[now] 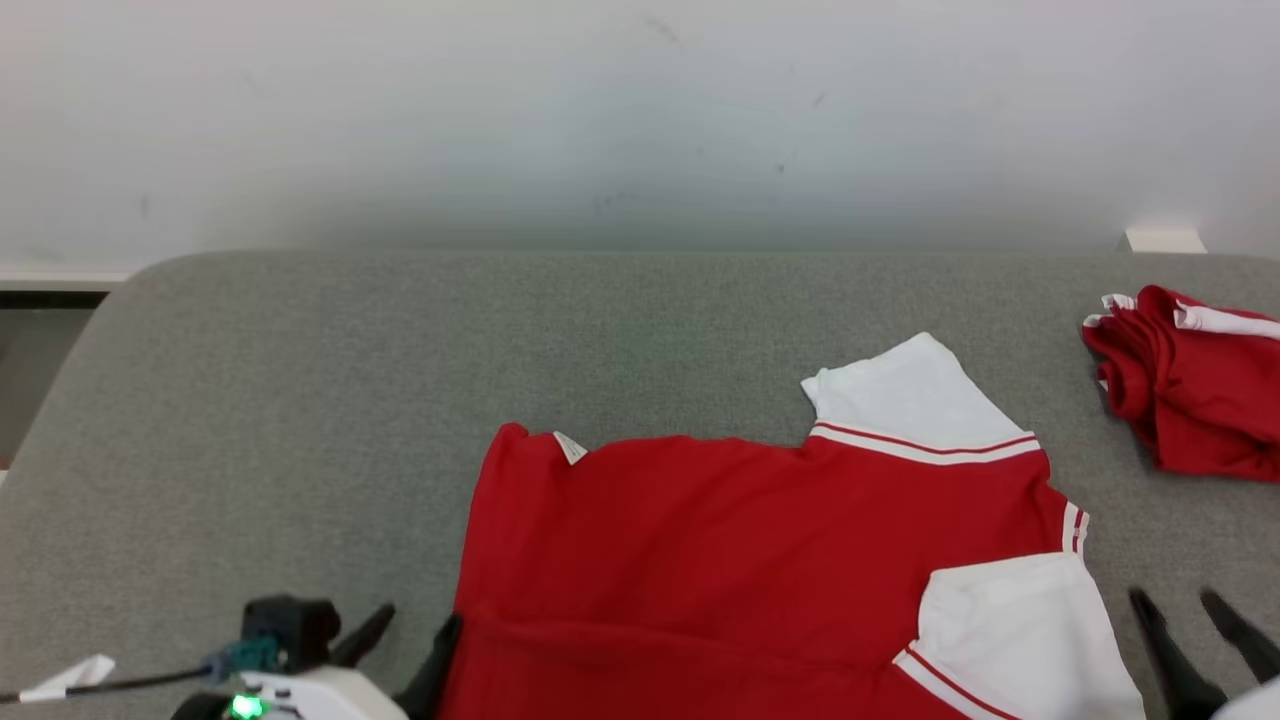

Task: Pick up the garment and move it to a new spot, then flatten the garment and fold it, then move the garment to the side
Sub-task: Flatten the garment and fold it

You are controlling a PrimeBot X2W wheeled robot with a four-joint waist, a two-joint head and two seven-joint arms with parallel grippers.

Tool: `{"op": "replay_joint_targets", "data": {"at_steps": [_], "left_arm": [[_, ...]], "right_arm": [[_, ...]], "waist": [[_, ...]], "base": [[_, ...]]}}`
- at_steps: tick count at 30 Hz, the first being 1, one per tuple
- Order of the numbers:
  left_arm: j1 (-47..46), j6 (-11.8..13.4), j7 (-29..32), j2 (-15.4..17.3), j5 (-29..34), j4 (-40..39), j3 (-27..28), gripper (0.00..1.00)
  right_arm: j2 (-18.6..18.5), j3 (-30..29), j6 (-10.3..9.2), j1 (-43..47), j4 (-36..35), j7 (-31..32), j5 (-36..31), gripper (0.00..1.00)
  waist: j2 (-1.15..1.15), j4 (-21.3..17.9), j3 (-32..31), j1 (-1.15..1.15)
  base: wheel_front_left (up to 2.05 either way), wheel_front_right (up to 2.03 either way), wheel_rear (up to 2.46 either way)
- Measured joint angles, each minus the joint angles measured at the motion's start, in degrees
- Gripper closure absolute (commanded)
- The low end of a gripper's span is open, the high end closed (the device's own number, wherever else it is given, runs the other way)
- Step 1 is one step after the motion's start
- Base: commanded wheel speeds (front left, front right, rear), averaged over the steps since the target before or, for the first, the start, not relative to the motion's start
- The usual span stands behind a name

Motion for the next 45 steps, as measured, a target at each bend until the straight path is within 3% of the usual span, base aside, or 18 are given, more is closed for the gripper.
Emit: {"op": "replay_joint_targets", "data": {"at_steps": [5, 10, 16, 23, 35, 42, 43, 44, 45], "left_arm": [[-6.0, -0.8, 0.8, -0.4, 1.5, -0.1, 0.9, 0.00], [-14.1, -3.9, 1.4, -2.0, 2.2, 4.6, 1.4, 0.00], [-24.0, -9.4, 3.7, -5.5, 3.5, 13.3, -0.6, 0.00], [-31.6, -13.2, 4.4, -8.6, 5.6, 18.5, -2.4, 0.00], [-36.8, -16.2, 8.9, -11.0, 5.0, 18.8, -4.0, 0.00], [-38.1, -16.7, 11.4, -11.0, 4.3, 19.5, -4.4, 0.00], [-38.3, -16.9, 11.6, -10.9, 4.3, 19.6, -4.5, 0.00], [-38.4, -17.3, 11.9, -10.9, 4.3, 19.6, -4.6, 0.00], [-38.4, -17.6, 12.0, -10.9, 4.1, 19.5, -4.7, 0.21]], "right_arm": [[-1.0, 3.9, 0.00, -10.0, 0.1, -1.0, -1.8, 0.00], [-2.5, 7.4, -0.01, -21.5, 4.4, -1.9, -2.0, 0.00], [-3.4, 12.9, -0.01, -35.8, 14.1, -1.3, -1.1, 0.00], [-4.8, 20.5, -0.01, -48.4, 27.3, -0.7, 1.8, 0.00], [-7.3, 29.5, -0.01, -61.2, 40.8, 4.4, 8.0, 0.00], [-7.8, 34.0, -0.01, -64.4, 43.6, 9.3, 11.9, 0.00], [-8.0, 34.7, -0.01, -64.7, 43.6, 10.4, 12.7, 0.04], [-8.3, 35.5, -0.01, -64.9, 43.4, 11.1, 13.7, 0.33], [-8.5, 36.1, -0.02, -65.0, 43.0, 11.4, 14.5, 0.54]], "waist": [[0.00, -0.5, 2.4, 0.00], [0.00, -0.4, 6.9, 0.01], [0.00, 0.4, 12.8, 0.01], [0.00, 1.8, 18.1, 0.01], [0.00, 5.4, 21.7, 0.01], [0.00, 5.8, 22.6, 0.00], [0.00, 5.7, 22.6, 0.00], [0.00, 5.6, 22.7, 0.00], [0.00, 5.5, 22.7, 0.00]], "base": [[0.00, 0.00, 0.00], [0.00, 0.00, 0.00], [0.00, 0.00, 0.00], [0.00, 0.00, 0.00], [0.00, 0.00, 0.00], [0.00, 0.00, 0.00], [0.00, 0.00, 0.00], [0.00, 0.00, 0.00], [0.00, 0.00, 0.00]]}}
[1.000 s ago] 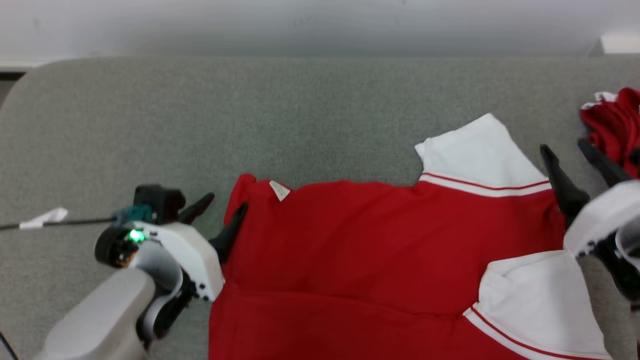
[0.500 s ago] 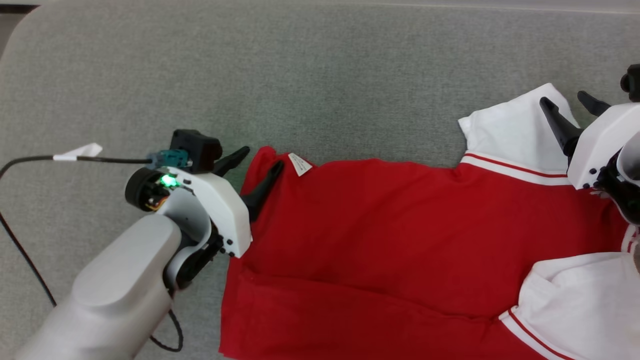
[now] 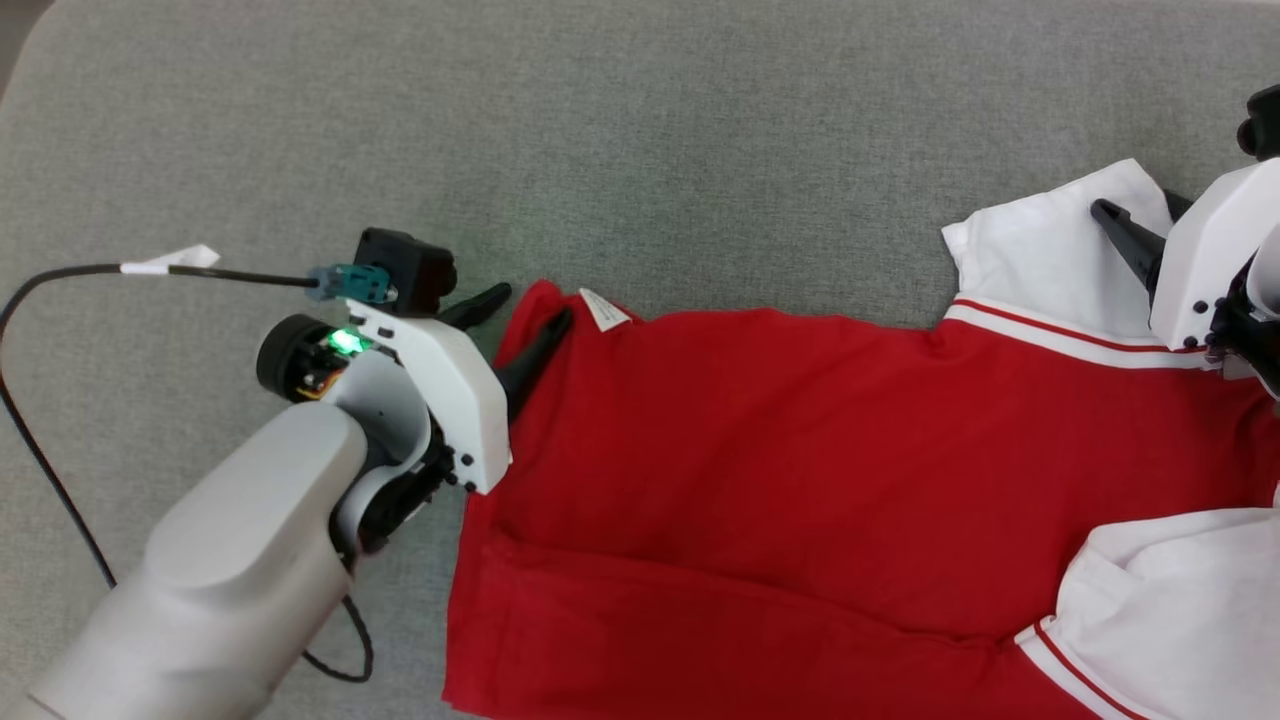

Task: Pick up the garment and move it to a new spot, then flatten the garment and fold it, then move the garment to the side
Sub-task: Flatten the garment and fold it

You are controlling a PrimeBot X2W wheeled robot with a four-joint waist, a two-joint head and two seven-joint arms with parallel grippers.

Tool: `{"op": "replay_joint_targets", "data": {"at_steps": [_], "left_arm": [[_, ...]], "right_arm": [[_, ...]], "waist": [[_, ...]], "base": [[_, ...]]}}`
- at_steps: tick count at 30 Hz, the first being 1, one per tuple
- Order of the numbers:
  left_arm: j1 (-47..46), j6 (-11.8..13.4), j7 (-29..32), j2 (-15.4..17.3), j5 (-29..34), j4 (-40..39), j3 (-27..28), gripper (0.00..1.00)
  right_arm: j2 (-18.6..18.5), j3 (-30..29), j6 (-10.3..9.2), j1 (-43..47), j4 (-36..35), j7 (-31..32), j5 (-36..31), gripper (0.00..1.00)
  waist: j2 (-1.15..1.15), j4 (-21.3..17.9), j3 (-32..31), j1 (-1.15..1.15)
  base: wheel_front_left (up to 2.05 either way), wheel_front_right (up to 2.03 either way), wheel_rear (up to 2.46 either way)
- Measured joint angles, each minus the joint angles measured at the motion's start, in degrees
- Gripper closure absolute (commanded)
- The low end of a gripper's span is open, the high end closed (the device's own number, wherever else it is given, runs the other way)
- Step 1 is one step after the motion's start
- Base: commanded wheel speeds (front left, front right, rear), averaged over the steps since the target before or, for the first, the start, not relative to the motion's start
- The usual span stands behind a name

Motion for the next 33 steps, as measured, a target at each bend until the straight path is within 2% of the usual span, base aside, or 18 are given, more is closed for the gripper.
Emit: {"op": "replay_joint_targets", "data": {"at_steps": [1, 2, 3, 4, 14, 20, 25, 33], "left_arm": [[0.0, -0.2, 0.0, -0.1, -0.7, -0.3, 0.1, 0.49], [0.0, -0.3, -0.1, -0.1, -1.1, -0.5, 0.3, 0.63], [0.0, -0.3, -0.2, -0.1, -1.1, -0.6, 0.4, 0.87], [0.0, -0.3, -0.1, 0.0, -1.1, -0.6, 0.4, 1.00], [1.0, -0.8, 2.0, 2.5, -5.4, -0.8, 2.5, 1.00], [1.7, -2.9, 8.2, 2.8, -11.1, 1.1, 3.1, 1.00], [1.6, -4.3, 14.9, 2.5, -16.4, 4.0, 2.9, 1.00], [2.9, -5.6, 21.5, 4.4, -19.8, 6.2, 1.2, 1.00]], "right_arm": [[-0.2, 0.7, 0.00, 0.0, -0.5, 0.0, 0.5, 0.83], [-0.4, 1.5, 0.00, 0.0, -0.8, -0.4, 0.8, 1.00], [-0.5, 2.1, 0.00, 0.0, -1.0, -0.9, 1.2, 1.00], [-0.7, 2.7, 0.00, 0.1, -1.2, -1.8, 1.6, 1.00], [-1.7, 5.6, 0.00, 0.9, 1.0, -11.4, 4.1, 1.00], [-2.0, 7.3, 0.00, 2.9, 0.6, -15.4, 7.6, 1.00], [-2.8, 9.7, 0.01, 5.1, -0.7, -16.1, 10.7, 1.00], [-5.3, 14.4, 0.01, 9.7, -4.4, -15.2, 14.9, 1.00]], "waist": [[0.00, -0.1, 0.0, 0.00], [0.00, -0.2, -0.1, 0.00], [0.00, -0.3, -0.3, 0.01], [0.00, -0.4, -0.5, 0.00], [0.00, -1.9, -4.4, 0.00], [0.00, -2.9, -8.5, 0.00], [0.00, -4.0, -12.4, 0.00], [0.00, -5.8, -18.8, -0.01]], "base": [[0.00, 0.00, 0.00], [0.00, 0.00, 0.00], [0.00, 0.00, 0.00], [0.00, 0.00, 0.00], [0.00, 0.00, 0.00], [0.00, 0.00, 0.00], [0.00, 0.00, 0.00], [0.00, 0.00, 0.00]]}}
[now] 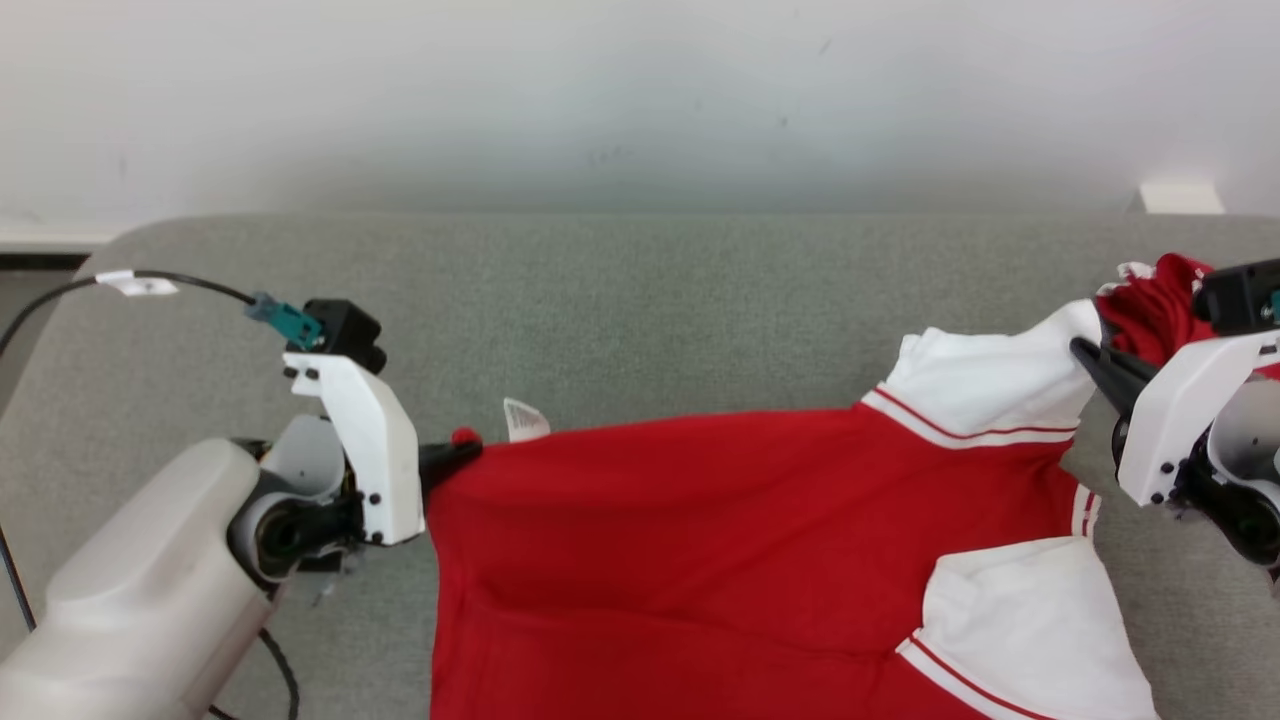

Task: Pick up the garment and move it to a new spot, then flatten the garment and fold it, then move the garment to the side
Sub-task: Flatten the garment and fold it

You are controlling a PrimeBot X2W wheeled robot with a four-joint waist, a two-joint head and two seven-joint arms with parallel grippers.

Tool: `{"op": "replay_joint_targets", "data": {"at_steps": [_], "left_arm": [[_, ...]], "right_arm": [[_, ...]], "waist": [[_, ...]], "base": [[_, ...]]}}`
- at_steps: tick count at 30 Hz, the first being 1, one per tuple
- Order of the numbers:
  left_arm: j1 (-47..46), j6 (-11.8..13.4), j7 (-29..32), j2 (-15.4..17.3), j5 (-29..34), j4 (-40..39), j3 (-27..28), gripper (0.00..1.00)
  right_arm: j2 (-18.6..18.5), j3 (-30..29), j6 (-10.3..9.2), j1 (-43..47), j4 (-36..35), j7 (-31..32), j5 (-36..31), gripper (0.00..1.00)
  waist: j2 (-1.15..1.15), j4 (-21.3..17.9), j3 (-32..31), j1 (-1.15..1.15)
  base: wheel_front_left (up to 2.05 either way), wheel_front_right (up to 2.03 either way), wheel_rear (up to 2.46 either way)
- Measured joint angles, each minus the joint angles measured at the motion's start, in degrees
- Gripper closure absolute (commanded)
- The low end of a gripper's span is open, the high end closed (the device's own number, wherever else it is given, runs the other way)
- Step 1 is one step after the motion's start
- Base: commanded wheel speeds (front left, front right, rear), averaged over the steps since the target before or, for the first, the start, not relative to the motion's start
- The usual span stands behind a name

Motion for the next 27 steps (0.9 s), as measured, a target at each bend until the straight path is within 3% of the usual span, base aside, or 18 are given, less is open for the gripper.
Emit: {"op": "replay_joint_targets", "data": {"at_steps": [14, 20, 27], "left_arm": [[3.1, -0.5, 6.0, 1.5, -3.1, -0.9, -2.3, 1.00], [4.8, -0.6, 10.8, 2.7, -4.2, -2.0, -4.5, 1.00], [5.8, -0.6, 11.8, 3.3, -4.6, -1.7, -5.2, 1.00]], "right_arm": [[-7.5, 7.1, 0.00, 8.1, -10.9, 8.0, 7.2, 1.00], [-9.1, 9.2, 0.00, 11.1, -14.5, 12.4, 9.2, 1.00], [-10.4, 9.7, 0.00, 14.0, -15.9, 16.1, 11.7, 1.00]], "waist": [[0.00, -1.5, -5.2, 0.00], [0.00, -2.3, -5.6, 0.00], [0.00, -2.6, -5.6, 0.00]], "base": [[0.00, 0.00, 0.00], [0.00, 0.00, 0.00], [0.00, 0.00, 0.00]]}}
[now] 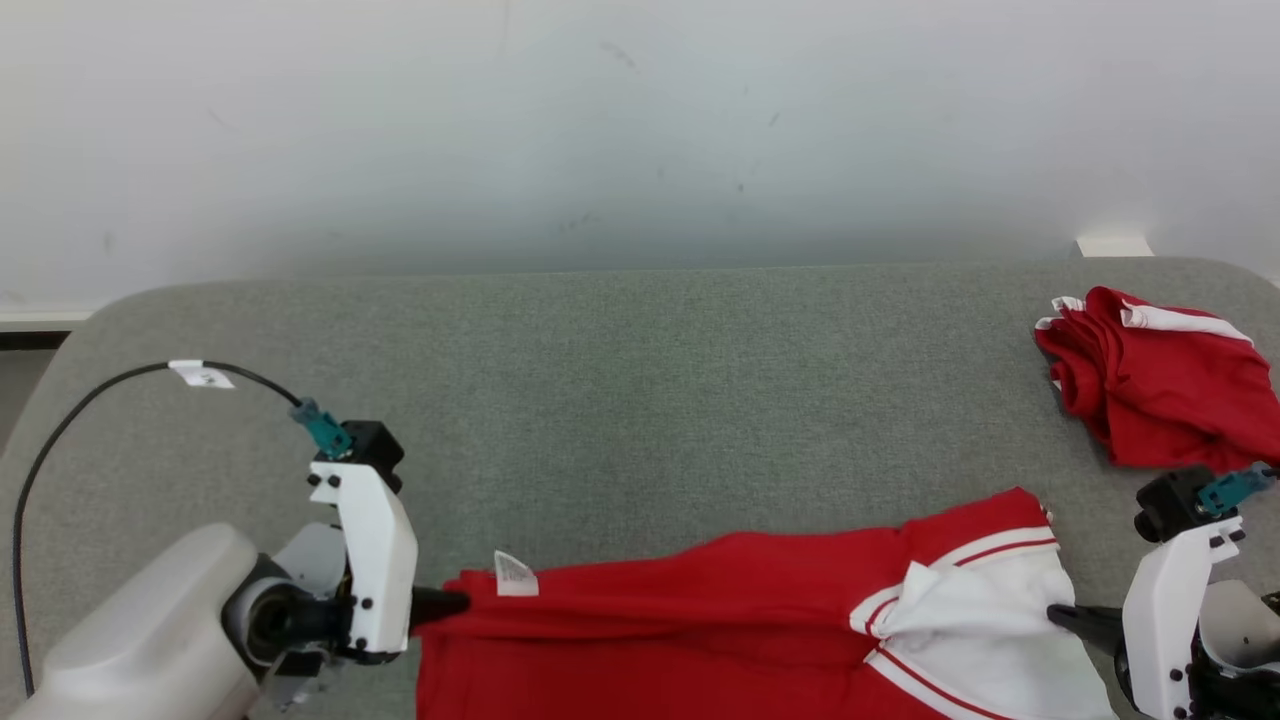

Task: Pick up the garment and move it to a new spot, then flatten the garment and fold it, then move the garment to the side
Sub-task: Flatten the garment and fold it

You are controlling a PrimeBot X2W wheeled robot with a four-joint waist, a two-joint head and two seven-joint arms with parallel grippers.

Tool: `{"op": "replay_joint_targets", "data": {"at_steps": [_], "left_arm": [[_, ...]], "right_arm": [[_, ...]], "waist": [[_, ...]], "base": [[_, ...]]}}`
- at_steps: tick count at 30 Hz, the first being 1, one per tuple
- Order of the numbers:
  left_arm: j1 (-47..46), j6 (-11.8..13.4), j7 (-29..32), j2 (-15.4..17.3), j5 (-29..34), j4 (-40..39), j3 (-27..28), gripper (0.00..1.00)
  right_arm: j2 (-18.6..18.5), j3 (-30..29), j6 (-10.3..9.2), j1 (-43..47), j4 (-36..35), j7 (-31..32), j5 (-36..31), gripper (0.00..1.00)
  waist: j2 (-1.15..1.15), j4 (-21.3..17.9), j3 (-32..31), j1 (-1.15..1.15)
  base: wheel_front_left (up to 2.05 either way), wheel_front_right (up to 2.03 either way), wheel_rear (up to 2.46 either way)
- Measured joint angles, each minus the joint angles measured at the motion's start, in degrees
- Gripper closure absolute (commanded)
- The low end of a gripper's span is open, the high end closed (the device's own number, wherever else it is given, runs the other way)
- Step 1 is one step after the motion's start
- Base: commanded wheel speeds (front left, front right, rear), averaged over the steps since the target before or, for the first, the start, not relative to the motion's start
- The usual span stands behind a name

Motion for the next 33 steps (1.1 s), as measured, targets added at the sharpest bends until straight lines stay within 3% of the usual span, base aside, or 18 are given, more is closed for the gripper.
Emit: {"op": "replay_joint_targets", "data": {"at_steps": [1, 2, 3, 4, 12, 18, 24, 29, 33], "left_arm": [[0.2, 0.0, 0.0, 0.0, -0.1, 0.1, -0.1, 0.80], [0.3, 0.0, 0.2, 0.0, -0.1, 0.2, -0.2, 0.55], [0.4, 0.0, 0.4, 0.0, -0.2, 0.3, -0.3, 0.07], [0.5, 0.0, 0.5, 0.0, -0.4, 0.4, -0.4, 0.00], [0.9, -0.1, -1.9, 0.3, 1.2, 1.6, -0.8, 0.00], [-0.2, 0.3, -11.5, 1.2, 5.7, 1.5, 0.9, 0.00], [0.3, 2.9, -26.7, 1.6, 10.0, -1.4, 4.5, 0.00], [3.2, 8.8, -39.1, 3.1, 15.1, -6.2, 7.2, 0.00], [6.4, 14.3, -46.5, 4.1, 16.8, -11.5, 9.7, 0.00]], "right_arm": [[-0.2, 0.0, 0.00, 0.4, -0.1, 0.2, 0.4, 1.00], [-0.2, 0.0, 0.00, 0.8, -0.2, 0.7, 1.0, 0.84], [-0.2, -0.1, 0.00, 1.2, -0.2, 1.4, 1.5, 0.72], [-0.2, 0.0, 0.00, 1.7, -0.2, 1.7, 1.7, 0.00], [-0.1, -1.8, 0.00, 4.0, -1.4, 0.9, 3.2, 0.00], [-2.5, -4.0, 0.00, 7.4, -6.7, -0.3, 6.1, 0.00], [-4.2, -10.6, 0.00, 8.5, -11.2, -14.4, 1.8, 0.00], [-0.9, -18.6, -0.02, 10.4, -11.9, -31.0, -4.8, 0.00], [2.0, -24.5, -0.02, 13.7, -10.8, -39.7, -9.9, 0.00]], "waist": [[0.00, 0.0, 0.0, 0.00], [0.00, 0.0, 0.0, 0.00], [0.00, -0.1, 0.0, 0.00], [0.00, -0.1, -0.1, 0.00], [0.00, -0.2, -1.5, 0.00], [0.00, 0.0, -2.7, 0.00], [0.00, -0.1, -3.3, 0.00], [0.00, 0.0, -3.6, 0.00], [0.00, 0.7, -3.8, 0.00]], "base": [[0.00, 0.00, 0.00], [0.00, 0.00, 0.00], [0.00, 0.00, 0.00], [0.00, 0.00, 0.00], [0.00, 0.00, 0.00], [0.00, 0.00, 0.00], [0.00, 0.00, 0.00], [0.00, 0.00, 0.00], [0.00, 0.00, 0.00]]}}
